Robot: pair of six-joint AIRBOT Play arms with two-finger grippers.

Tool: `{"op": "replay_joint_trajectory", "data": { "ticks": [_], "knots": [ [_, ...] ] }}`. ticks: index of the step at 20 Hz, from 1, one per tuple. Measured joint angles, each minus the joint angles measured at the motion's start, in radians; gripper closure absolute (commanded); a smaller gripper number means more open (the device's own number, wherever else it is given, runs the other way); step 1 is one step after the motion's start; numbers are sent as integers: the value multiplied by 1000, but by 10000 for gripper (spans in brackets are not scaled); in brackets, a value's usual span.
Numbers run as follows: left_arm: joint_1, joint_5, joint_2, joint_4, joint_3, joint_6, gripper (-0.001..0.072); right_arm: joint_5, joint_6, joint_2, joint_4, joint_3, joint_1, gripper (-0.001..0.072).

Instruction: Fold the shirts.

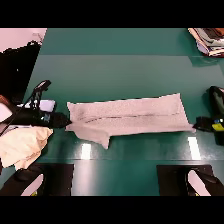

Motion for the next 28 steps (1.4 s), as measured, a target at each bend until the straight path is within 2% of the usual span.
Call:
{"op": "replay_joint_trajectory", "data": {
  "ticks": [5, 10, 14, 18, 19, 20, 21, 22, 27, 28],
  "knots": [
    [0, 153, -221, 15, 27, 38, 685, -116, -5, -317, 0, 209, 127, 699],
    [0, 318, -346, 21, 38, 50, 685, -150, -6, -596, 2, 452, 197, 698],
    [0, 403, -370, 21, 90, 50, 685, -128, -5, -719, 2, 605, 211, 698],
    [0, 454, -377, 19, 149, 52, 684, -111, -3, -766, 3, 693, 216, 693],
    [0, 472, -378, 19, 156, 53, 633, -114, -1, -771, 3, 703, 216, 578],
    [0, 495, -379, 19, 162, 53, 381, -121, 1, -775, 3, 711, 216, 303],
    [0, 521, -380, 19, 166, 53, 264, -131, 1, -777, 3, 716, 216, 255],
    [0, 546, -380, 19, 169, 49, 287, -140, 0, -779, 10, 721, 214, 255],
    [0, 588, -380, 19, 175, 27, 291, -111, -24, -784, 106, 729, 131, 255],
    [0, 566, -380, 19, 175, 27, 460, -89, -36, -784, 116, 728, 100, 254]
  ]
}}
